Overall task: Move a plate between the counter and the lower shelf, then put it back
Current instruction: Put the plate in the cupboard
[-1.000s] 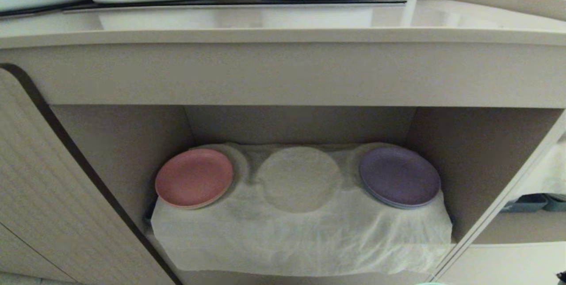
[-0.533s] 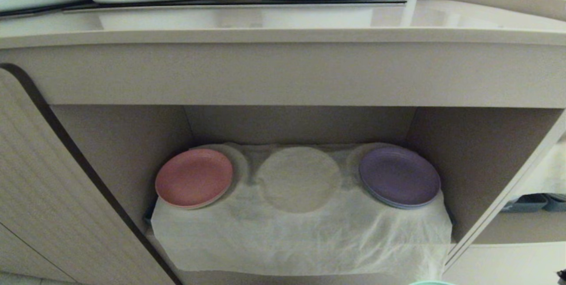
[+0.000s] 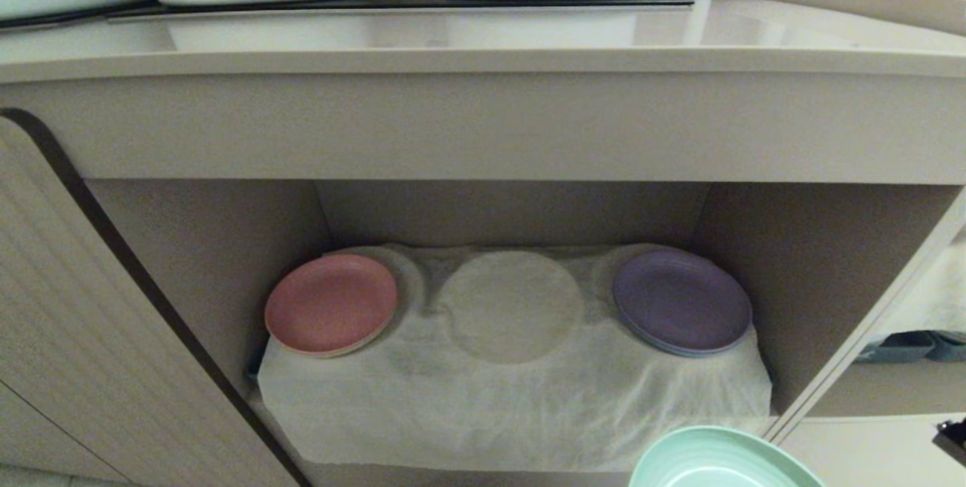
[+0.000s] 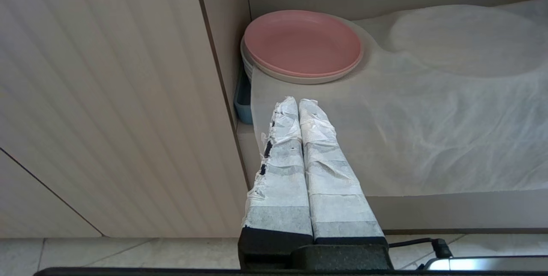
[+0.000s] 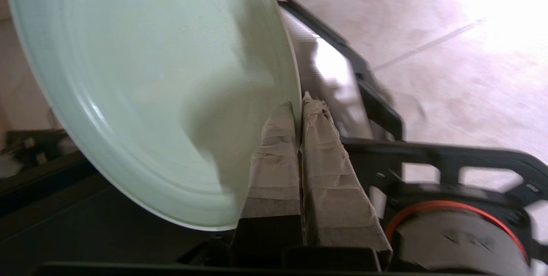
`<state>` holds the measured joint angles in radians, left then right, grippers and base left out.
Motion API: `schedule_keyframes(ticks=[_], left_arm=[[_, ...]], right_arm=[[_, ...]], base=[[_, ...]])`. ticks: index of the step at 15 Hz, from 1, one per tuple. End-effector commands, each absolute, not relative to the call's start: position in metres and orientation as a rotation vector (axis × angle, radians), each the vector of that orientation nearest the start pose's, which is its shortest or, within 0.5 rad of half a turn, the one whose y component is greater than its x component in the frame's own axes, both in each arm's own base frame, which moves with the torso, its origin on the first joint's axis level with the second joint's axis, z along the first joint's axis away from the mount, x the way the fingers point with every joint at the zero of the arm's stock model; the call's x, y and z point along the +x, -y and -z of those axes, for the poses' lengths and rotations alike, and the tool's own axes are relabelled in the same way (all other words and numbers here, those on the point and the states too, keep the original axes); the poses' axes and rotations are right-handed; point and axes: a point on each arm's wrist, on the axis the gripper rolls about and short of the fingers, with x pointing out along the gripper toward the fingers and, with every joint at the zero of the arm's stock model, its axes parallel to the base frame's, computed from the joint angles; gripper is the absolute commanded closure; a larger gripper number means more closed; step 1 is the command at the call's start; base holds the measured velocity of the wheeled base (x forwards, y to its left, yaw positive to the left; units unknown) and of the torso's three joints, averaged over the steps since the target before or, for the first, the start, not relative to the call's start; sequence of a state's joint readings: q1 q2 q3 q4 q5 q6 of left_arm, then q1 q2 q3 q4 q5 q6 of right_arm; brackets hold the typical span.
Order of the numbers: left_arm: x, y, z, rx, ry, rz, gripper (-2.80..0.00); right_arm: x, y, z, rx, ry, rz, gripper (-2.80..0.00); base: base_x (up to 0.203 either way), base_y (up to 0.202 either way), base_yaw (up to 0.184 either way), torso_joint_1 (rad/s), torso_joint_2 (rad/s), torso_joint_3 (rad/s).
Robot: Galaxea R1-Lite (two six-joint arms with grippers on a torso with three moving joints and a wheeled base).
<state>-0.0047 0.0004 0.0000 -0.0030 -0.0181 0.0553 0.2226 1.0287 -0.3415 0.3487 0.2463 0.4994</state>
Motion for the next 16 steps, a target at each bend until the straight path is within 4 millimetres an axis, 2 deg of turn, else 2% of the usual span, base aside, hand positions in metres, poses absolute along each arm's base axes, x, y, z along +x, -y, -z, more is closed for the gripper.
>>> schedule_keyframes(ticks=[1,10,16], left_arm=[[-0.023,0.000,-0.076,0.055,0.004,0.022,0.00],[-0.023,0.000,-0.076,0.055,0.004,0.023,0.00],[-0.023,0.000,-0.076,0.055,0.004,0.023,0.00]], right_arm=[[0.083,-0.025,-0.116,0.468,-1.142,-0.169,0.00],[0.118,-0.034,-0.110,0.501,-1.166,-0.214,0.00],[0.152,-0.042,-0.116,0.533,-1.167,-0.197,0.00]], base=[[0.000,0.000,0.000,0.000,0.00,0.000],[0.000,0.000,0.000,0.000,0.00,0.000],[0.000,0.000,0.000,0.000,0.00,0.000]])
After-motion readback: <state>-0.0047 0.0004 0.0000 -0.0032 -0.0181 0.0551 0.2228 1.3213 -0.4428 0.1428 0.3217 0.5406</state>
